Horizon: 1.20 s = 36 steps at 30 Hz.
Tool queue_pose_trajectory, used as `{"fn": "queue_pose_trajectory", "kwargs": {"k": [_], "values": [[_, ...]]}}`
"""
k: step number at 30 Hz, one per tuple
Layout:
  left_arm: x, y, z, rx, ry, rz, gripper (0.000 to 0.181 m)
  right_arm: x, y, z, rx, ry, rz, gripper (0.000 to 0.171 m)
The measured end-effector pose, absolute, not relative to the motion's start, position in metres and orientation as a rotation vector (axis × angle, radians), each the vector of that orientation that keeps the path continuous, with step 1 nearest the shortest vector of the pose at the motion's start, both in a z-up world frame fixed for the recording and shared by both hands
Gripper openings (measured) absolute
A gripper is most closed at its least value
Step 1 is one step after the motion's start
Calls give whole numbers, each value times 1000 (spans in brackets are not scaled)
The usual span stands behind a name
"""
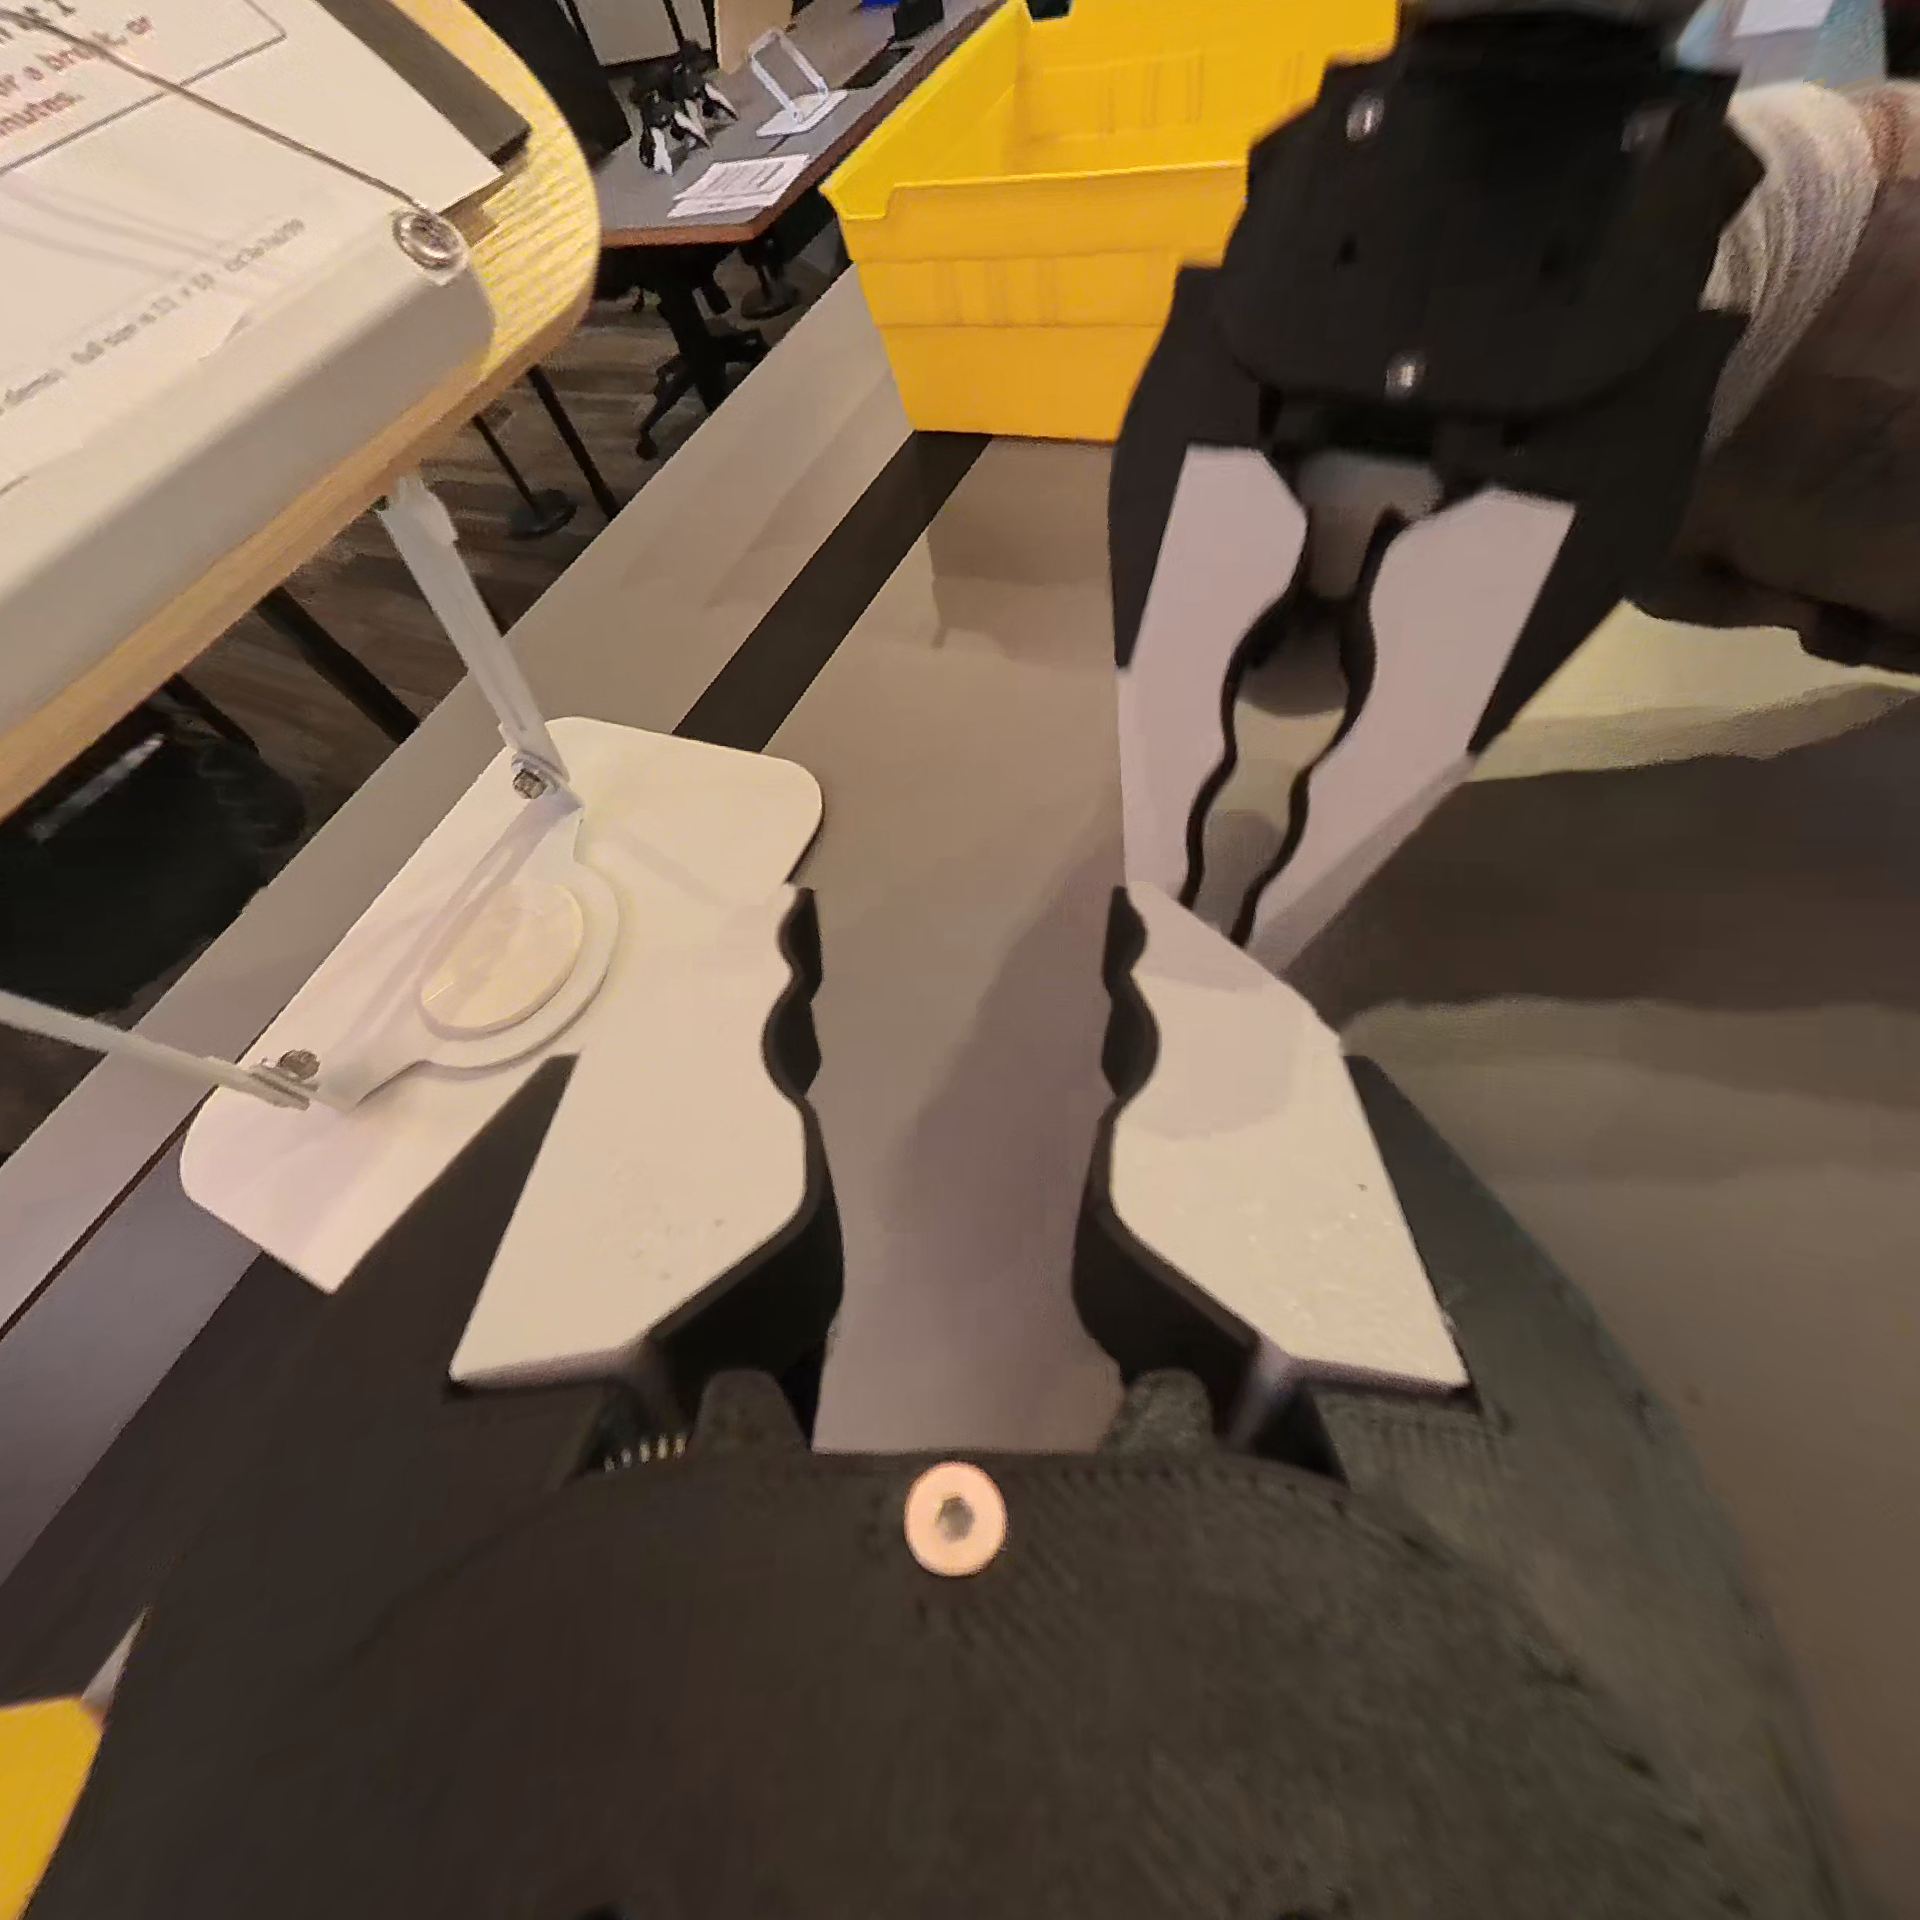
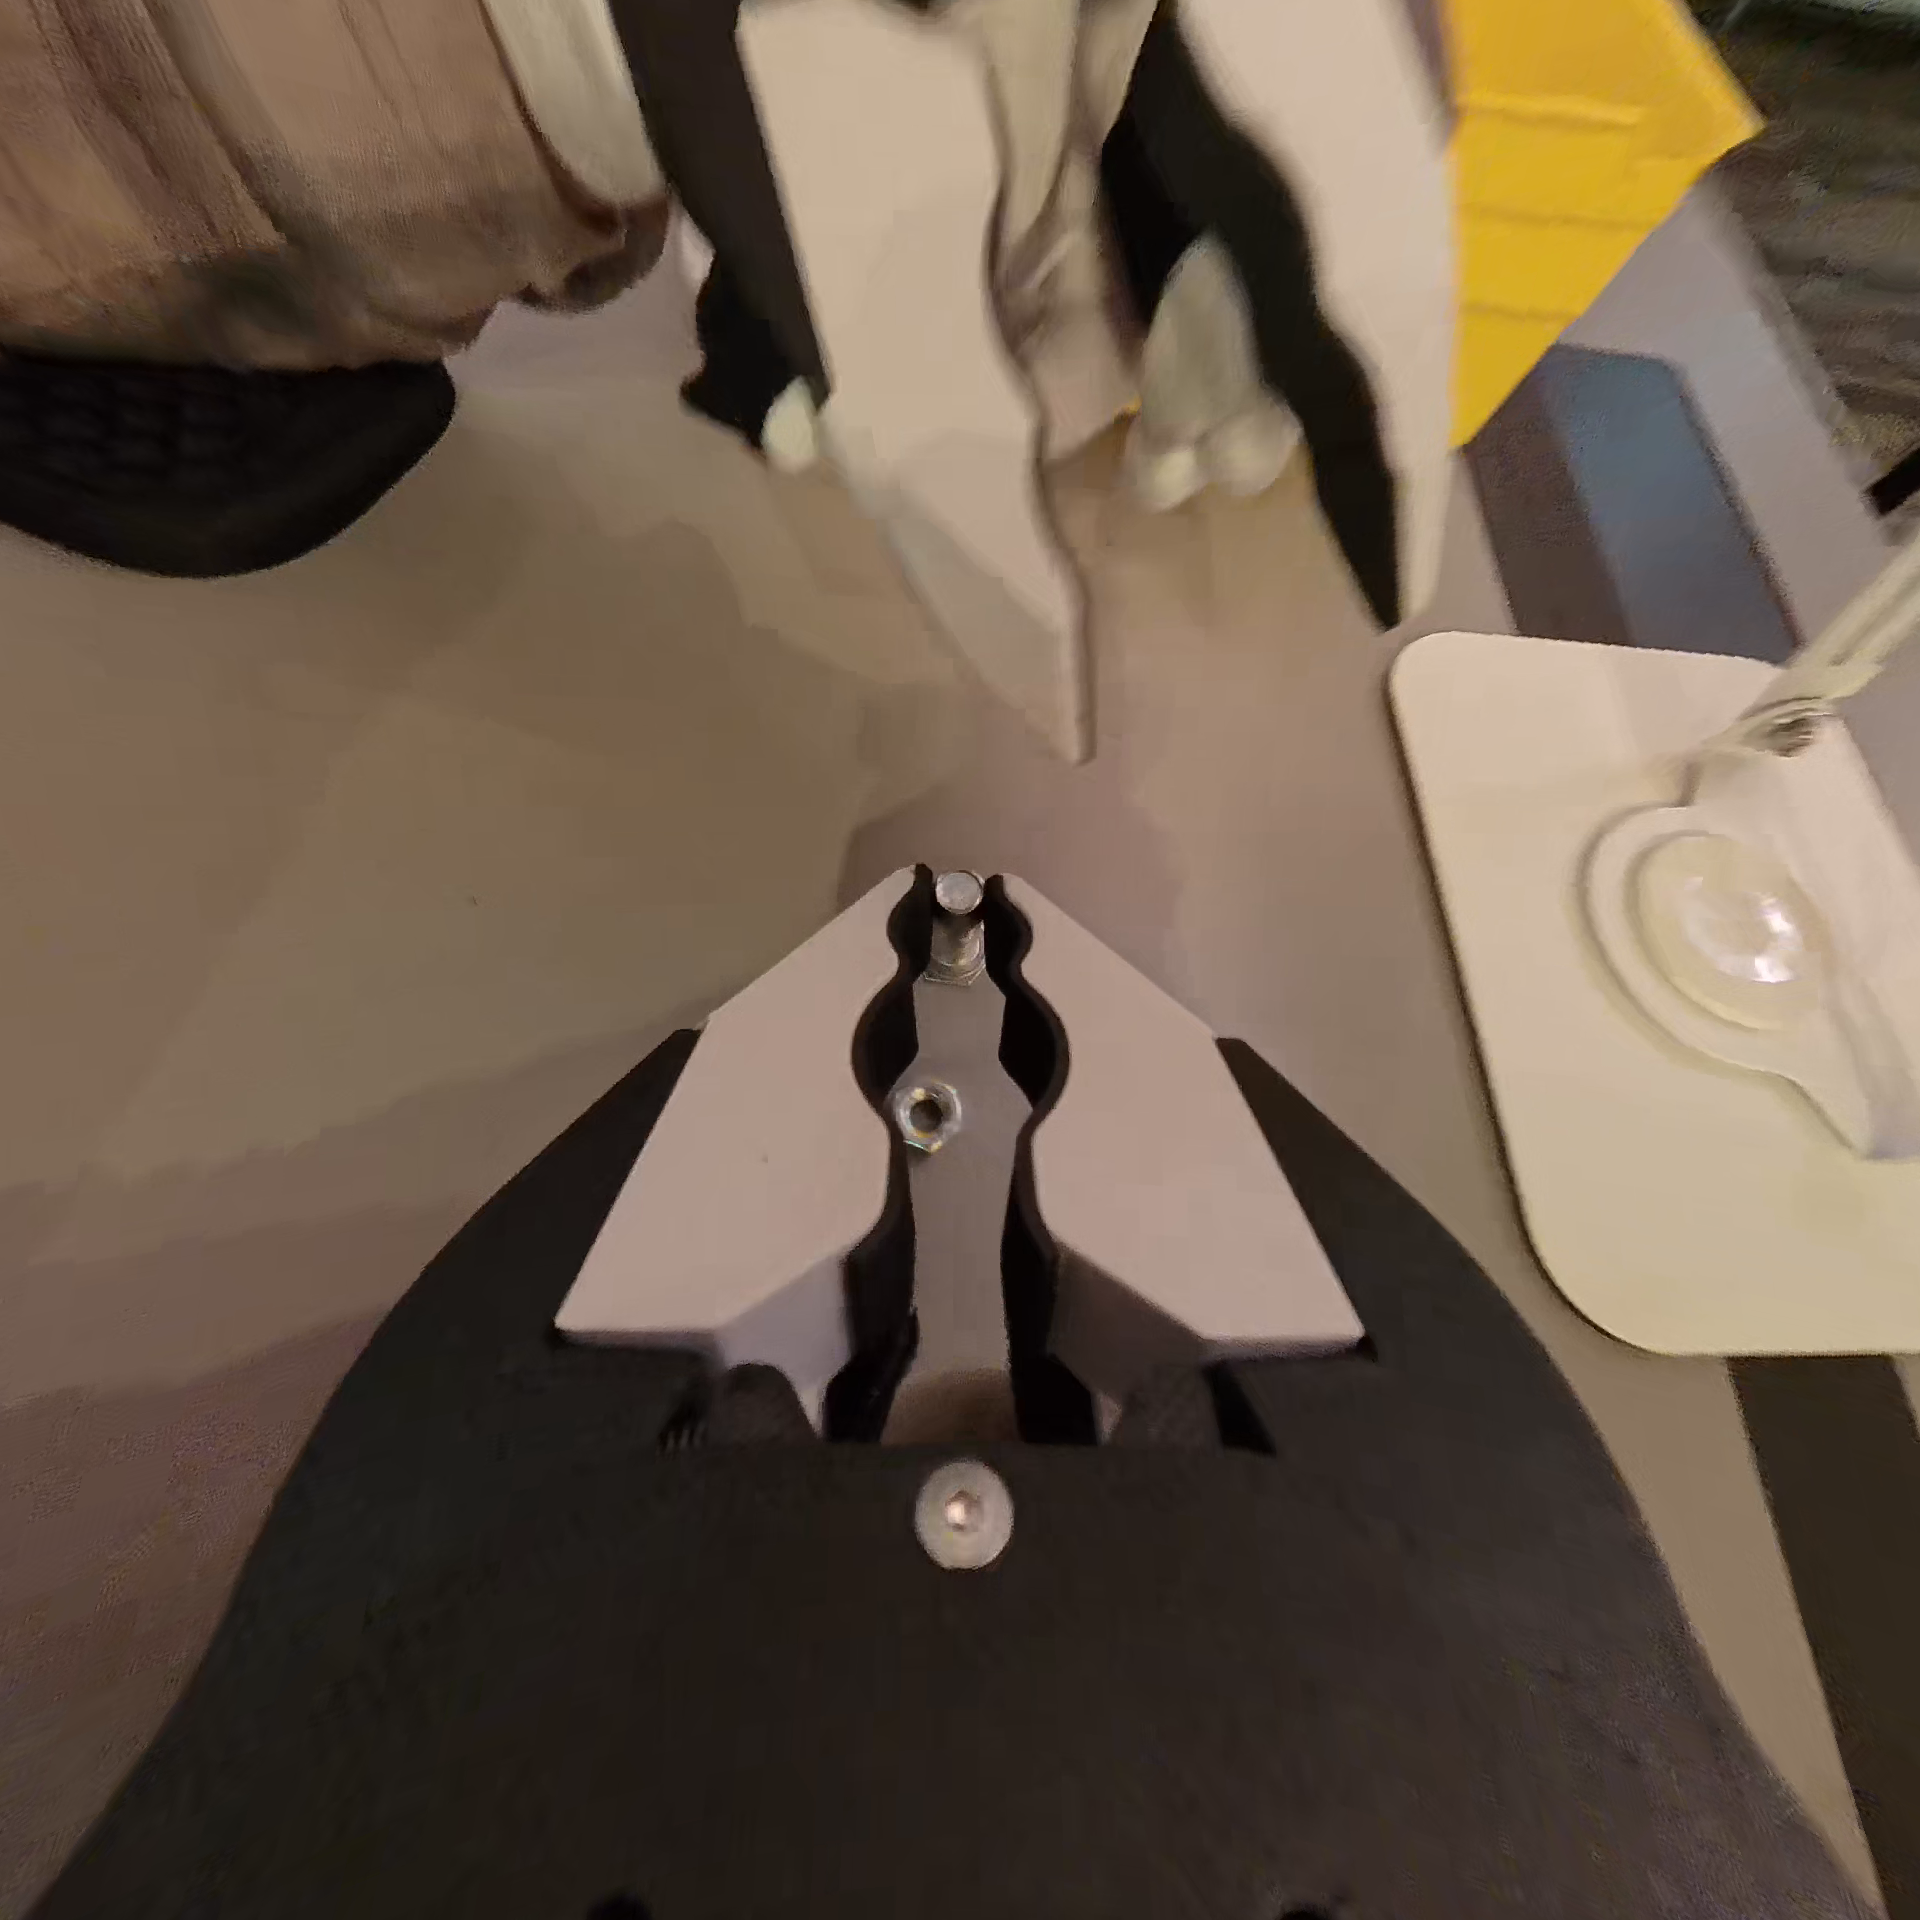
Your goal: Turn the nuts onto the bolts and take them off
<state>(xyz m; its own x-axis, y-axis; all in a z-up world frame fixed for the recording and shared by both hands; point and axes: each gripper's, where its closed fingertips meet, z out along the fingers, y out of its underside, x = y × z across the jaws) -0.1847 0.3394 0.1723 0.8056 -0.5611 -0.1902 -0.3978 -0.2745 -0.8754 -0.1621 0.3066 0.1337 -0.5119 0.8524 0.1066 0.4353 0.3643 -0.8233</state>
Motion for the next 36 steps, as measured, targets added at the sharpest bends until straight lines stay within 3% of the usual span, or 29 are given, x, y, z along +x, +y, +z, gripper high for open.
{"fn": "queue_pose_trajectory", "kwargs": {"k": [5, 18, 23, 30, 36], "values": [[-170, 354, 169, -1815, 649, -190, 69, -147, 334, 168, -1116, -1963, 1016, 8], [-154, 365, 178, -1670, 571, -76, 74, -132, 349, 220, -1074, -1770, 1087, 8], [-147, 367, 177, -1648, 564, -12, 67, -138, 337, 228, -1029, -1761, 1155, 7], [-153, 362, 197, -1525, 484, 37, 41, -147, 322, 232, -984, -1764, 1207, 8], [-147, 360, 195, -1513, 515, 52, 48, -153, 318, 234, -973, -1758, 1188, 7]]}}
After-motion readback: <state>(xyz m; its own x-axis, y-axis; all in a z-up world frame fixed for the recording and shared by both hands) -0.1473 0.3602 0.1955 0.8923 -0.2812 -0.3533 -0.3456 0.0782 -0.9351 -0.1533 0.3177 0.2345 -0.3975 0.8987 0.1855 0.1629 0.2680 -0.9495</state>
